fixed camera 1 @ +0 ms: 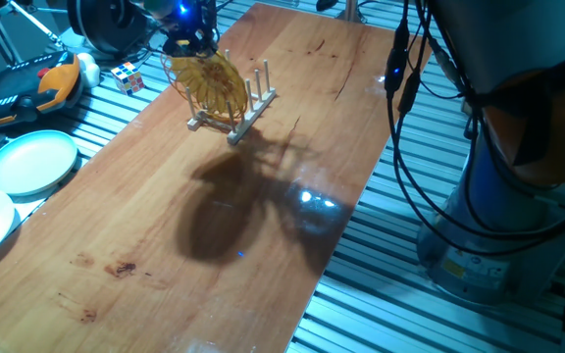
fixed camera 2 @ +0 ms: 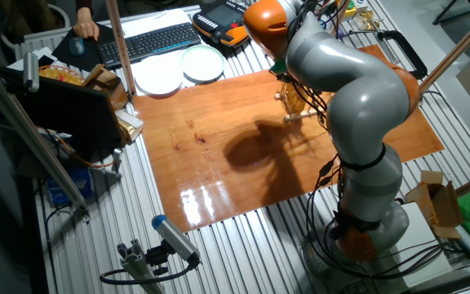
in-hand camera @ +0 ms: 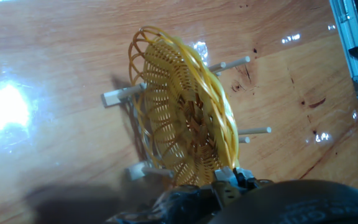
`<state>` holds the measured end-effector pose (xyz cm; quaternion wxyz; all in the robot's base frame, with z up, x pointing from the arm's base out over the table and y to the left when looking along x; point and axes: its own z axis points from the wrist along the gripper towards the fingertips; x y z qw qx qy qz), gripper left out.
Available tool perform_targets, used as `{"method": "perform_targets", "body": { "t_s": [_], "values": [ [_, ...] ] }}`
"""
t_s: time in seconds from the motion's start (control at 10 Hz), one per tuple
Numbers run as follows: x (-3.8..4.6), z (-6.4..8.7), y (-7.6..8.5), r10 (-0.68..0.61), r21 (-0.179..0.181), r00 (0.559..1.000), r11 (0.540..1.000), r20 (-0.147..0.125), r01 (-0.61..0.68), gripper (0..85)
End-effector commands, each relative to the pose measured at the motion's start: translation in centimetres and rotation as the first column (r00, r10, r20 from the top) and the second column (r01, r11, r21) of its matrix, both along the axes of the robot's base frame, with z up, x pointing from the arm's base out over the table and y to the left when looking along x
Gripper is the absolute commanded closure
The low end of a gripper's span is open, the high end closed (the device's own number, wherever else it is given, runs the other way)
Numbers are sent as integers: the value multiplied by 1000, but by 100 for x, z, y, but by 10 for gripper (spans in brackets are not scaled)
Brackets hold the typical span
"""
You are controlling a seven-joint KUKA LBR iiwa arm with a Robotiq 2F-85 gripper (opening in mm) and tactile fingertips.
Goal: Put the dish on the dish rack
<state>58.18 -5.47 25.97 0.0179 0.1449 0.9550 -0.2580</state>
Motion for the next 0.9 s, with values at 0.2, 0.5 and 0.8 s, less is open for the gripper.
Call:
{"method": "perform_targets", "body": {
  "t_s": [0.2,0.5,0.8],
  "values": [
    [-11,-9,10,-8,6,1000,1000,14,8,840],
    [-8,-22,5,-12,3,1000,1000,27,12,733],
    [-7,-27,-9,-5,-12,999,1000,34,6,473]
  ]
}}
